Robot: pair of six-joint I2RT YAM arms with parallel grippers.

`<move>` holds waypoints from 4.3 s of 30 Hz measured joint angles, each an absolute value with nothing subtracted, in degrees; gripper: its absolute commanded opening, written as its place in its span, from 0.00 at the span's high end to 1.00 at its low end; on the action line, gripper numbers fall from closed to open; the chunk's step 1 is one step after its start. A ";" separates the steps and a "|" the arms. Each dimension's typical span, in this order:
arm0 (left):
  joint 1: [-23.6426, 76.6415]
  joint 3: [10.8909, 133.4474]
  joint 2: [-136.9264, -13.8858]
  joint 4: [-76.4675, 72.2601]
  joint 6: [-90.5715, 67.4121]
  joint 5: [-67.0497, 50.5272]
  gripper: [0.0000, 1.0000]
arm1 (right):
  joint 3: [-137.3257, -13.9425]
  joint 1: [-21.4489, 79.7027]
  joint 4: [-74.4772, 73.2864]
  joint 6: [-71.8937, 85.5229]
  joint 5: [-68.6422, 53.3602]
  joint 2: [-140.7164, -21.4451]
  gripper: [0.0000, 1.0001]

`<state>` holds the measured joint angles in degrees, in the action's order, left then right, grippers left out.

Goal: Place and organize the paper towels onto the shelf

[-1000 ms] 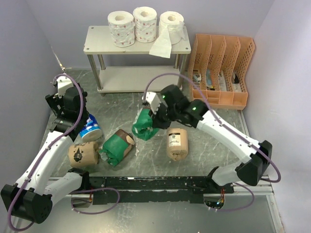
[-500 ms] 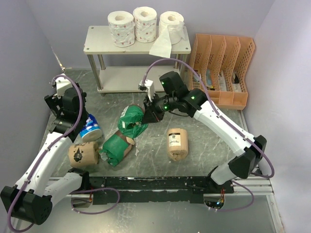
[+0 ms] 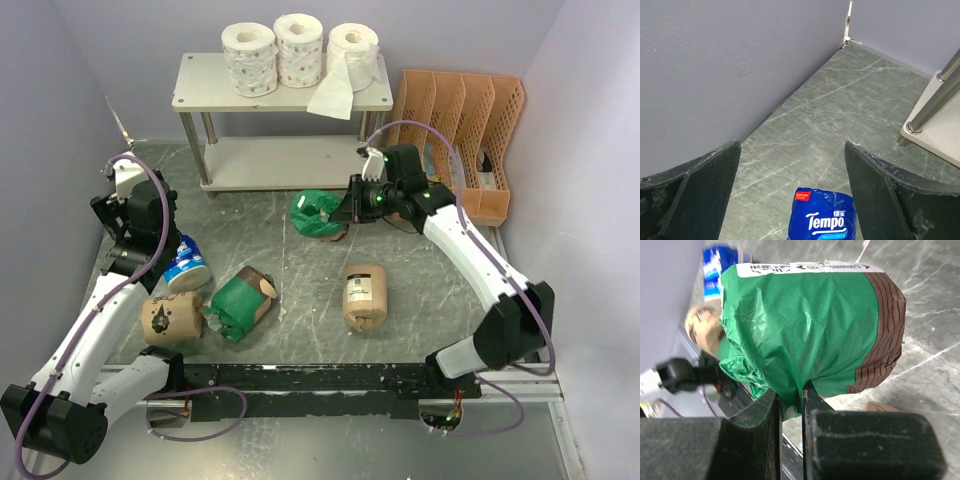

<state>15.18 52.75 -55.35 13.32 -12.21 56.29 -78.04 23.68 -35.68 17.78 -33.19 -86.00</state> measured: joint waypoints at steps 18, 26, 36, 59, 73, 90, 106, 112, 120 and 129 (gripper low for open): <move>13.91 52.73 -56.45 12.88 -11.53 56.31 0.04 | -62.78 16.84 6.76 70.78 -22.52 -89.03 1.00; 13.80 52.42 -57.23 12.47 -11.31 56.36 0.04 | -59.72 16.56 25.82 77.38 -12.12 -94.15 1.00; 13.58 52.42 -57.63 12.29 -11.79 58.70 0.04 | -67.22 16.51 33.43 75.72 -6.76 -102.52 1.00; 13.26 51.68 -56.07 12.19 -13.56 63.46 0.04 | -72.42 14.68 36.86 71.22 -2.59 -114.08 0.55; 12.88 51.68 -56.21 12.27 -13.96 63.53 0.04 | -62.78 15.29 40.51 70.57 -10.37 -105.12 0.01; 12.80 51.68 -55.70 12.29 -14.00 62.81 0.04 | -57.82 26.04 13.93 35.48 -50.37 -101.08 0.00; 12.58 51.68 -55.33 12.32 -14.06 62.17 0.04 | -57.84 40.27 3.53 10.59 -42.59 -96.49 0.00; 12.58 51.68 -55.33 12.32 -14.20 61.47 0.04 | -60.03 41.56 4.95 10.41 -40.25 -99.35 0.00; 12.58 51.68 -55.33 12.34 -14.20 61.19 0.04 | -63.57 44.25 4.82 10.48 -39.70 -101.43 0.00; 12.56 51.68 -55.20 12.34 -14.20 60.77 0.04 | -64.69 45.82 4.40 10.44 -39.79 -102.74 0.00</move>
